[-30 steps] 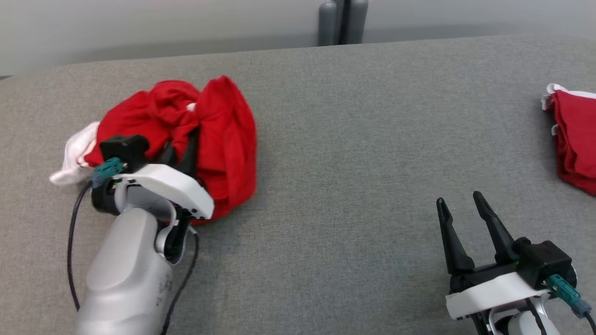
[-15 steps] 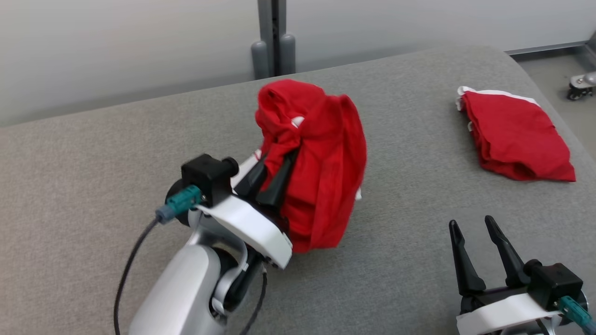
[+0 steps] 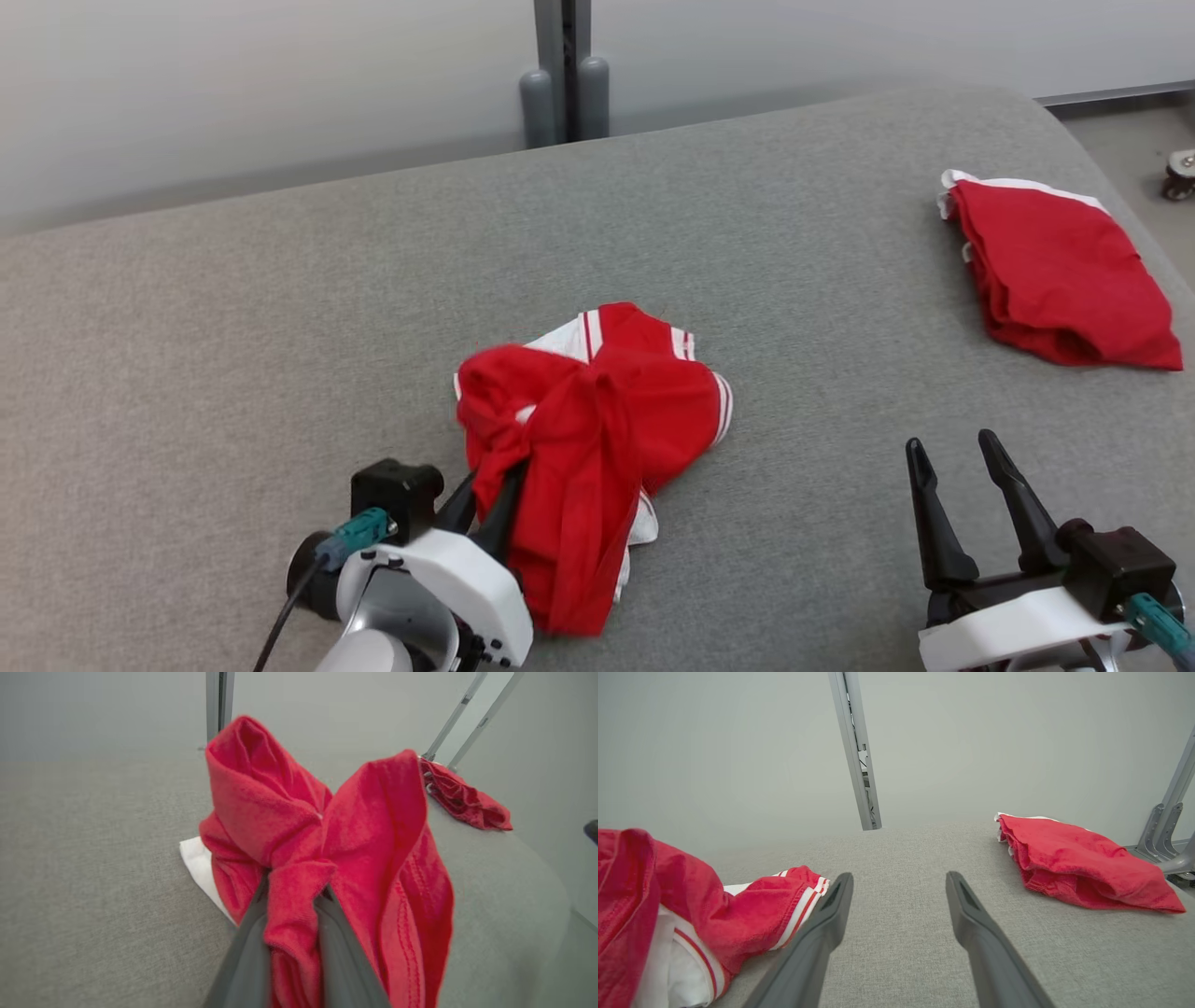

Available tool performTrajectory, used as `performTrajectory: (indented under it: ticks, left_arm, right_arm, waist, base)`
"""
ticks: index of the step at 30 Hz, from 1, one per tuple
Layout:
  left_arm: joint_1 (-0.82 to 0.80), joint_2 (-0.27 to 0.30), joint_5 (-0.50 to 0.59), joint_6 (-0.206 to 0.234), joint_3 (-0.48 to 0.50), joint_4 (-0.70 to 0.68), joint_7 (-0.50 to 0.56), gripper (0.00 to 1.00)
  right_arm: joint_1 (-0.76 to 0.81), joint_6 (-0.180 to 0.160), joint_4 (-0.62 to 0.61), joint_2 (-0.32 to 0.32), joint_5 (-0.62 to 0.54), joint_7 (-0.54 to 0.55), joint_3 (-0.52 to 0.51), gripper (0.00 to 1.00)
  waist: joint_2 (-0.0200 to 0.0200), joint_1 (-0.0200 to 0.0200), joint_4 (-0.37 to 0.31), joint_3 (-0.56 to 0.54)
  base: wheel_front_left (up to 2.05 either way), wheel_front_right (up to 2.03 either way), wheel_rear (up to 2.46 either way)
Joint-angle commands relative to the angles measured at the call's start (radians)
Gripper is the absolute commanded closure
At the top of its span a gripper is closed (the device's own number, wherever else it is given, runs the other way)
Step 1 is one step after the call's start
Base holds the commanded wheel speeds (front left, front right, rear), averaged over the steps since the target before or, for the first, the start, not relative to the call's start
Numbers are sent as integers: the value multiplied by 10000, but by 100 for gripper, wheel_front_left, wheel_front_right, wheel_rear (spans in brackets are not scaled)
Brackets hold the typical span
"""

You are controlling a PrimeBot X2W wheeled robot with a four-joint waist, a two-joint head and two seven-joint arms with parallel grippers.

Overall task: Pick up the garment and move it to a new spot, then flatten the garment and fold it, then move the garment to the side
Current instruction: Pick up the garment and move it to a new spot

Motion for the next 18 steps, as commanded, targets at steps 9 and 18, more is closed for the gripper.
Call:
performTrajectory:
  ticks: [9, 18]
  left_arm:
    - [-918, -221, 494, -355, -549, 3257, -1001, 0]
    - [-390, 122, 1127, 307, -555, 3051, -2570, 0]
  right_arm:
    - [-331, 0, 93, -46, 38, -45, 177, 0]
    - [121, 2, -96, -44, -164, -45, -370, 0]
  waist:
    - [0, 0, 473, 255]
    - [0, 0, 1133, -317]
  base:
    - [0, 0, 0]
    - [0, 0, 0]
